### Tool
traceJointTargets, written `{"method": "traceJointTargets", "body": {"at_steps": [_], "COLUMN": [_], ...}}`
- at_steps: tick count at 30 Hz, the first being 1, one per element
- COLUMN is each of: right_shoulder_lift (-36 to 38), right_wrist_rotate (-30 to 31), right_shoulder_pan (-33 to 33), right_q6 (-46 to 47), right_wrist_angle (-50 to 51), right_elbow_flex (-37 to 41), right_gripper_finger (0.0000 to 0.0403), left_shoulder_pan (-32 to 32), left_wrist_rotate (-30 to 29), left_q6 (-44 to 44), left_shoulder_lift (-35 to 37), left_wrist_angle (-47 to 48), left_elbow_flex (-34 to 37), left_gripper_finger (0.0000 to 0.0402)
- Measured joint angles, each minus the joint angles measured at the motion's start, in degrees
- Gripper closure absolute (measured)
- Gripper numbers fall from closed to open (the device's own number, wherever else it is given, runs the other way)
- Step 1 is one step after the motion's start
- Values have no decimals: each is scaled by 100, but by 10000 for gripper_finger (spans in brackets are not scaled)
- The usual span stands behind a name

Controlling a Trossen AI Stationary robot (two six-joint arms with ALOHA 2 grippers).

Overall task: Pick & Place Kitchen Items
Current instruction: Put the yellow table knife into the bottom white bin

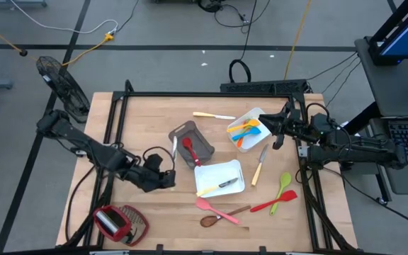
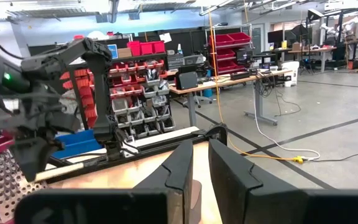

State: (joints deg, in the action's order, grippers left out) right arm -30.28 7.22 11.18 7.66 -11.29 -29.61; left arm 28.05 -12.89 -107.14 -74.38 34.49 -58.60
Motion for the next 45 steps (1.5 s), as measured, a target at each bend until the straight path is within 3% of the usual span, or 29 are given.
{"method": "traceJointTargets", "body": {"at_steps": [6,12,16,25,33,39,45], "right_shoulder_lift": [0,-2,-2,-2,-8,-70,-176], "right_wrist_rotate": [0,0,0,2,17,17,20], "right_shoulder_pan": [-1,0,0,-2,-2,-1,-2], "right_q6": [0,27,57,105,553,562,724], "right_wrist_angle": [-1,5,2,-2,61,137,158], "right_elbow_flex": [0,2,2,2,2,3,4], "right_gripper_finger": [355,355,355,355,355,355,355], "left_shoulder_pan": [-198,-454,-716,-1537,-2008,-2278,-2422], "left_wrist_rotate": [-1,464,1312,3859,5927,7013,7733], "left_q6": [871,1561,2260,4384,5386,5758,5905], "left_shoulder_lift": [-92,-385,-711,-1278,-1655,-2080,-2506], "left_wrist_angle": [-71,-156,-168,-155,-59,-170,-359], "left_elbow_flex": [-505,-908,-1121,-1244,-1244,-1244,-1244], "left_gripper_finger": [339,339,339,339,339,339,339]}}
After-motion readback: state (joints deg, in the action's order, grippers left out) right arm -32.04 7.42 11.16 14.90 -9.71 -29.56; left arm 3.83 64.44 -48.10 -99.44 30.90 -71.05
